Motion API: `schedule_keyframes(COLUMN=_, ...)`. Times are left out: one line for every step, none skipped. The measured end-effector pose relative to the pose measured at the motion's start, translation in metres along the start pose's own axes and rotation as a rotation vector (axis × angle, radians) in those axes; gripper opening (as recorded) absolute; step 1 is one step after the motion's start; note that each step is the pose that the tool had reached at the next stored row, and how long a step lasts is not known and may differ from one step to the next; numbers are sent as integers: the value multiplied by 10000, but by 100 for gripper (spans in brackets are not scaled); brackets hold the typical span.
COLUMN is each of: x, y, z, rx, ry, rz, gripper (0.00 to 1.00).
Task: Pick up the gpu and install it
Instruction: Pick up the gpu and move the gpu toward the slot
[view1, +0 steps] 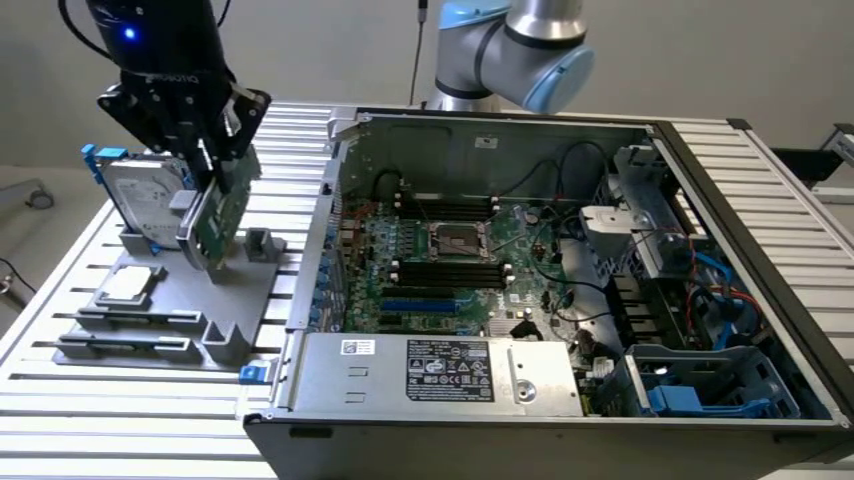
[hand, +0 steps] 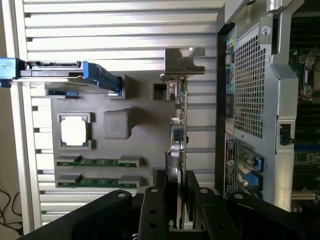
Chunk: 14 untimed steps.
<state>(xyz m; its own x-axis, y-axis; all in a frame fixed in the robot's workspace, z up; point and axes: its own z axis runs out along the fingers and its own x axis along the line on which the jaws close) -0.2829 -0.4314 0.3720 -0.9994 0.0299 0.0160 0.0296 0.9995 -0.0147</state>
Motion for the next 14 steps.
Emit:
schedule_keyframes(x=-45, y=1, z=-46, rx=0, ry=9, rz=0, gripper=27)
schedule_keyframes(x=-89, y=1, z=-92, rx=1, ry=20, rz=-1, gripper=27)
schedule_keyframes(x=-134, y=2, z=-139, rx=1, ry=30, rz=0, gripper=27)
schedule_keyframes(x=-178, y=3, z=-184, rx=0, ry=39, rz=0, gripper=27)
schedule_keyframes(x=-223, y=3, z=-230, rx=1, ry=49, rz=-1, gripper=27)
schedule_keyframes(x=-267, y=4, z=-275, rx=0, ry=58, rz=-1, gripper=27)
schedule_keyframes(x=-315, y=4, z=-325, rx=-2, ry=68, rz=-1, gripper=27)
schedule_keyframes(x=-359, y=5, z=-371, rx=-1, ry=80, rz=-1, gripper=27)
schedule_keyframes(x=-405, y=6, z=-414, rx=-4, ry=93, rz=-1, gripper=27)
schedule_keyframes(x=-449, y=7, z=-452, rx=-6, ry=110, rz=-2, gripper=27)
schedule_keyframes(x=-494, y=7, z=-485, rx=-13, ry=129, rz=-2, gripper=27)
schedule_keyframes(x=-538, y=8, z=-517, rx=-20, ry=150, rz=-3, gripper=27)
schedule_keyframes(x=-582, y=9, z=-544, rx=-28, ry=170, rz=-3, gripper=27)
schedule_keyframes(x=-628, y=10, z=-559, rx=-37, ry=185, rz=-3, gripper=27)
